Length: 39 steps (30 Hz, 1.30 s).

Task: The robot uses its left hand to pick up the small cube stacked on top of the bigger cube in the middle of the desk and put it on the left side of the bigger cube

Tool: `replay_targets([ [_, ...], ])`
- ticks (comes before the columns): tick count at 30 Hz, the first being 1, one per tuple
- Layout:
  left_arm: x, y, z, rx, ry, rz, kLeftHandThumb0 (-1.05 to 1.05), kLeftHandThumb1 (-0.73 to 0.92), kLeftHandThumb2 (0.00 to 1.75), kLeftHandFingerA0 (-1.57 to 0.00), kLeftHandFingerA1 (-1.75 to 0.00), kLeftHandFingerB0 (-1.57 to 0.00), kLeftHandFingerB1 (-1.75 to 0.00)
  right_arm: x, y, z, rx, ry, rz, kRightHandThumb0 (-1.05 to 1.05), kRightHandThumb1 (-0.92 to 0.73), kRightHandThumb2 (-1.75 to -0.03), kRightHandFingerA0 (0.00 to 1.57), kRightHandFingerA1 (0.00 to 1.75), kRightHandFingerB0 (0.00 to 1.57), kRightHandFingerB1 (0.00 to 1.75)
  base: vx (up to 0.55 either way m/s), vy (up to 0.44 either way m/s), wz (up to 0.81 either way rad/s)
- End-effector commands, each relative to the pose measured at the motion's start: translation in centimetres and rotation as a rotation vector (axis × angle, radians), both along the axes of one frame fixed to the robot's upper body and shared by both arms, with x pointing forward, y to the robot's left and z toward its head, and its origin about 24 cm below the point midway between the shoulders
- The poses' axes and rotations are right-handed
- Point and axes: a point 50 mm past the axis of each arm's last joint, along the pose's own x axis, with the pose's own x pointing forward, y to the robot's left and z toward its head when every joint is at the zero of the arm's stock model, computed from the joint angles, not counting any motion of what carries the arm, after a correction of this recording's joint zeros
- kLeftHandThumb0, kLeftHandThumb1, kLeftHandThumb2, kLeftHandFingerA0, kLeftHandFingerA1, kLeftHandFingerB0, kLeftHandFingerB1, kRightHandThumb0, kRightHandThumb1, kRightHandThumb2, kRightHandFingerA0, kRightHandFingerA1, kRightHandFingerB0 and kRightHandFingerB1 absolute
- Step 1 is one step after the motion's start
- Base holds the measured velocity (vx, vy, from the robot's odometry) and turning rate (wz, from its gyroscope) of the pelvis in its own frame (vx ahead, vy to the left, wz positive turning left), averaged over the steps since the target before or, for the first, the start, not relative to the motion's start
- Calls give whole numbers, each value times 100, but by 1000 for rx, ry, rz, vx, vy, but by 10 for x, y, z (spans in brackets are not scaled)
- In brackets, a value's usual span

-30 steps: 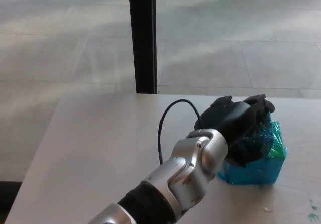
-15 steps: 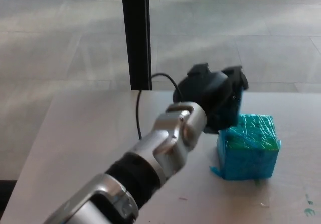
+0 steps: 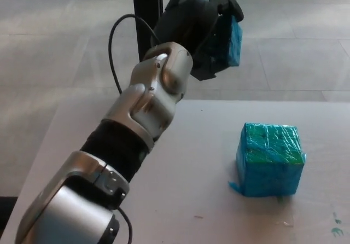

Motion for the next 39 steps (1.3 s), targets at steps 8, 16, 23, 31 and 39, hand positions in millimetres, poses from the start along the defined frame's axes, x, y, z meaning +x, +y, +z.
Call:
replay_targets([
  [8,-29,68,-103,261,444,-7,-19,59,73,-78,-170,-78,-132,-3,-6,0,-7,10,-14,-79,-59,-71,77,90,68,72,0,0,0],
  [16,-49,74,-144,393,553,-3,-22,60,81,-78,-164,-83,-112,0,-6,2,-23,4,-6,-77,-59,-69,78,90,68,72,0,0,0],
  [23,-59,60,-161,459,583,-61,-20,56,86,-79,-166,-83,-124,3,-7,4,-23,0,-6,-78,-59,-69,77,90,67,72,0,0,0],
  [31,-62,45,-166,749,674,-126,-28,58,63,-59,-100,-82,-65,2,-6,4,-23,0,-3,-79,-42,-95,77,89,65,75,0,0,0],
  [39,-61,47,-153,864,785,-108,-84,50,95,0,-13,0,0,-3,-7,0,-3,5,-25,-77,-56,-70,75,90,63,71,0,0,0],
])
